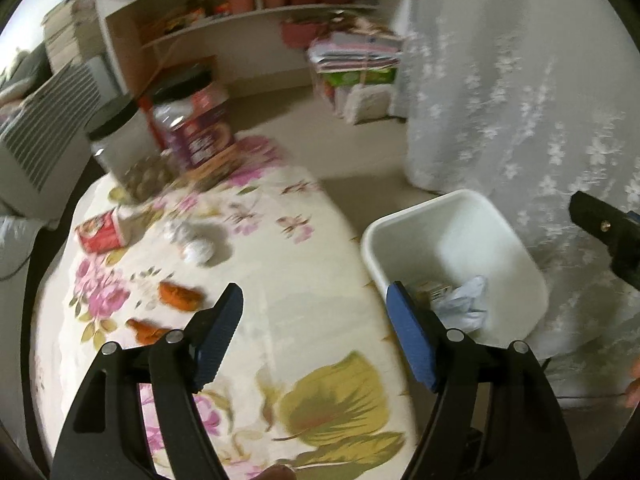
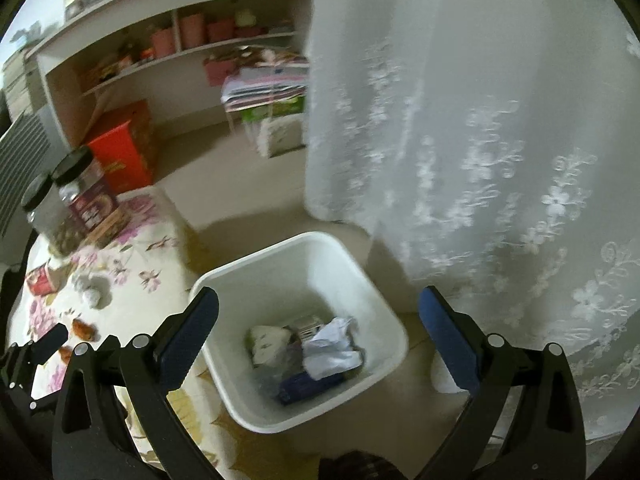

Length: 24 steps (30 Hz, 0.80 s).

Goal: Collect trash
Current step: 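Drop the crumpled white paper into the bin with the left tool, then grasp an orange peel with the left tool while the right tool grasps the white tissue ball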

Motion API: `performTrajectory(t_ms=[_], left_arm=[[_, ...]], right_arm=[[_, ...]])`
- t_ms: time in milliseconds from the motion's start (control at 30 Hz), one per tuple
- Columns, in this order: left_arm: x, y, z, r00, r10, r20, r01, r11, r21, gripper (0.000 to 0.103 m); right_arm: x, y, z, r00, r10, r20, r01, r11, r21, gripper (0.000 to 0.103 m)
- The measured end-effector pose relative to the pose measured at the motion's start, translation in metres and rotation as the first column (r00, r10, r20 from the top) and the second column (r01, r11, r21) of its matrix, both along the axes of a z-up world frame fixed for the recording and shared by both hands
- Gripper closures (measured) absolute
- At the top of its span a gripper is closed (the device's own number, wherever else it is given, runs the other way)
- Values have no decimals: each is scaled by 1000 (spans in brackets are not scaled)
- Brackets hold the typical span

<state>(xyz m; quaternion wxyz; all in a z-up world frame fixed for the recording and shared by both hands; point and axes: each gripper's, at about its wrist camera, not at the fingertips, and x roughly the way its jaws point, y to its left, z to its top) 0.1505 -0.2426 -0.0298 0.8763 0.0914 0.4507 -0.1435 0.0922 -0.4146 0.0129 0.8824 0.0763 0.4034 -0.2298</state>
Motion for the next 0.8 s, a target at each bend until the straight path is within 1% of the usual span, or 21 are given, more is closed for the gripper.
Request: performTrajectory(t_ms=[100, 133, 233, 333, 433, 533, 567, 667, 767, 800], left_arm=[[4, 20, -7, 999, 45, -13, -45, 999, 14, 29], [5, 29, -11, 998, 64, -20, -64, 998, 20, 27], [10, 51, -25, 992, 121, -44, -119, 992, 42, 26], [20, 76, -44, 975, 207, -83, -201, 977, 73, 26], [33, 102, -57, 946, 302, -115, -295, 953, 76, 26], [46, 122, -67, 911, 382, -154, -377, 924, 56, 26], [52, 129, -71, 896, 409, -173, -406, 912, 53, 26], [63, 138, -86, 866, 447, -223, -446, 893, 60, 26], [71, 149, -105, 830, 477, -290, -487, 872, 40, 26], [72, 150, -108, 826, 475, -303, -488, 872, 36, 26]], right_arm=[[9, 19, -4, 999, 39, -18, -39, 999, -16, 7], [12, 26, -6, 998, 53, -25, -54, 998, -20, 7], [21, 43, -12, 995, 89, -46, -91, 996, -25, 7], [28, 56, -21, 991, 115, -71, -117, 993, -26, 7], [36, 67, -31, 986, 141, -93, -142, 990, -12, 7], [42, 74, -39, 980, 164, -114, -166, 986, 0, 7], [43, 77, -41, 978, 170, -120, -171, 985, -1, 7], [47, 81, -46, 974, 179, -138, -182, 983, -9, 7], [49, 82, -48, 975, 173, -142, -176, 984, -15, 7], [50, 81, -48, 977, 163, -137, -166, 986, -15, 7]])
